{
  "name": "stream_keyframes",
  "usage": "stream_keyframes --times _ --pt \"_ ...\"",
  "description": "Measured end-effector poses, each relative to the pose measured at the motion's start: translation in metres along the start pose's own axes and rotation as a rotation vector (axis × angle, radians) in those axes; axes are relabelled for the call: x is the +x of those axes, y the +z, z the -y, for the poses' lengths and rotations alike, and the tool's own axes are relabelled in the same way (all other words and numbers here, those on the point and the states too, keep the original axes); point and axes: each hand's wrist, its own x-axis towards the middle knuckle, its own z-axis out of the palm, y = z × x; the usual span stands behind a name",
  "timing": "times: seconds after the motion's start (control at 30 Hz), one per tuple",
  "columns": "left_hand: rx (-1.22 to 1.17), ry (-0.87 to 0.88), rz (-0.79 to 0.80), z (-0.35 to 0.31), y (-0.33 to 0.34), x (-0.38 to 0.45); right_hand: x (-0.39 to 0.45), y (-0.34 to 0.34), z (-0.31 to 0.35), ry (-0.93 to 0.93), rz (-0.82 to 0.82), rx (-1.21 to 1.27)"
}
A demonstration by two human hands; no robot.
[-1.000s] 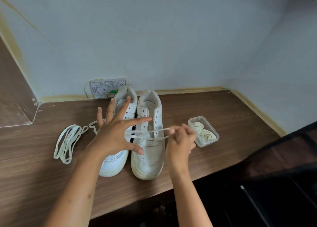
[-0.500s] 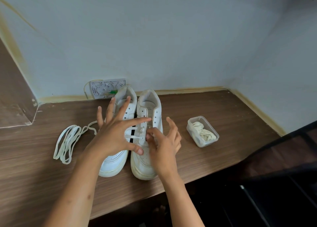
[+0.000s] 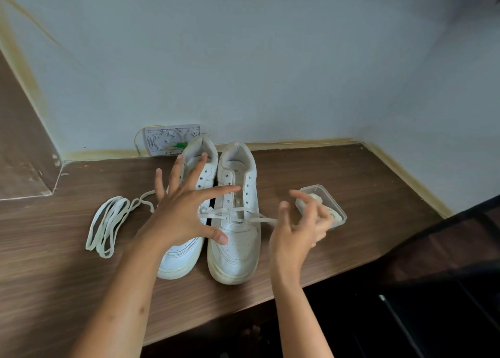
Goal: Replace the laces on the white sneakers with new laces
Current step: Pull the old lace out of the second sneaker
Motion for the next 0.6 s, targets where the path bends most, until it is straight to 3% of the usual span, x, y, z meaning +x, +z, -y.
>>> stream_keyframes --times 0.13,0.23,0.37,0.53,0.6 --pt "-0.007 -0.008 0.006 -0.001 0.0 0.0 -0.013 0.011 -0.004 -0.315 0.403 -0.464" --pt "0.012 -0.012 0.01 -0.001 0.0 0.0 -0.023 0.018 -0.007 -0.279 0.477 -0.51" --pt "-0.009 -0.01 -0.001 -0.001 0.0 0.0 -0.013 0.017 -0.008 -0.209 0.282 -0.393" --pt "-0.008 -0.006 0.005 0.001 0.0 0.001 0.005 -0.002 -0.001 0.124 -0.056 -0.078" --pt "-0.004 -0.007 0.005 0.001 0.0 0.0 0.011 -0.007 0.0 0.226 -0.123 -0.024"
